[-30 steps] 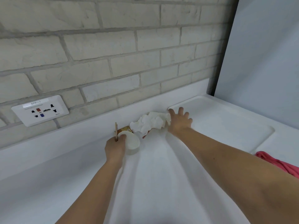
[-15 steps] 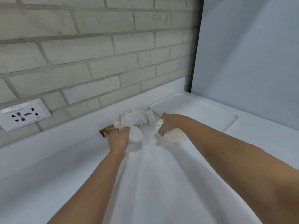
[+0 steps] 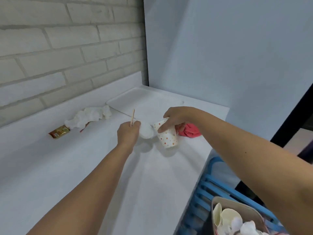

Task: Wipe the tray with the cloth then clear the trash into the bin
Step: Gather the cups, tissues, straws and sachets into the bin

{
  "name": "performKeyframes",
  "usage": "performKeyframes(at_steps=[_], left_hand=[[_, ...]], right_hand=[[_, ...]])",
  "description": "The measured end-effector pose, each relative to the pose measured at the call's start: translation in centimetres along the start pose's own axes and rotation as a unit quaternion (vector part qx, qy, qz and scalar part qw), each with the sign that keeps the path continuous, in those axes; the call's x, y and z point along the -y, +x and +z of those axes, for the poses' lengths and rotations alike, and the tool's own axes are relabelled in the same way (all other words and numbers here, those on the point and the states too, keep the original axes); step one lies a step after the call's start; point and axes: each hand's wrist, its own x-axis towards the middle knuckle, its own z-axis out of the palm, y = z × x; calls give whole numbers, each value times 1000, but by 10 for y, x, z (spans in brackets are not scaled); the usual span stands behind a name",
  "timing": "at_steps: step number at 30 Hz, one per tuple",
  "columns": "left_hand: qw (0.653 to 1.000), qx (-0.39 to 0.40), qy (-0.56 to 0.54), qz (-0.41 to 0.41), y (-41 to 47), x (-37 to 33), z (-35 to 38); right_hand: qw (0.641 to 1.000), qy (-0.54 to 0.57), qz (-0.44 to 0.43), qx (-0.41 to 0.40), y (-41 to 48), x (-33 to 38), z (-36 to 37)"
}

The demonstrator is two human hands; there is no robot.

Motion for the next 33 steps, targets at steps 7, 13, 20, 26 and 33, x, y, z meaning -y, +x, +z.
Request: performKeyframes(at_steps=[7,13,20,26,33], left_hand=[[997,68,25,17,-64,-22,93],[988,134,66,46,-137,-29,182],[966,182,181,15,-184,19,235],[947,182,262,-34,-216,69,242],[938,177,294,-58,-232,102,234]], right_hand=[[1000,-24,17,4,-65,-102,-12],[998,39,55,22,-111,-200,-3],[993,38,90,71,-137,-270,47],[997,16,78,6,-134,-317,137],[998,1,33,-44,-124,-359,228]])
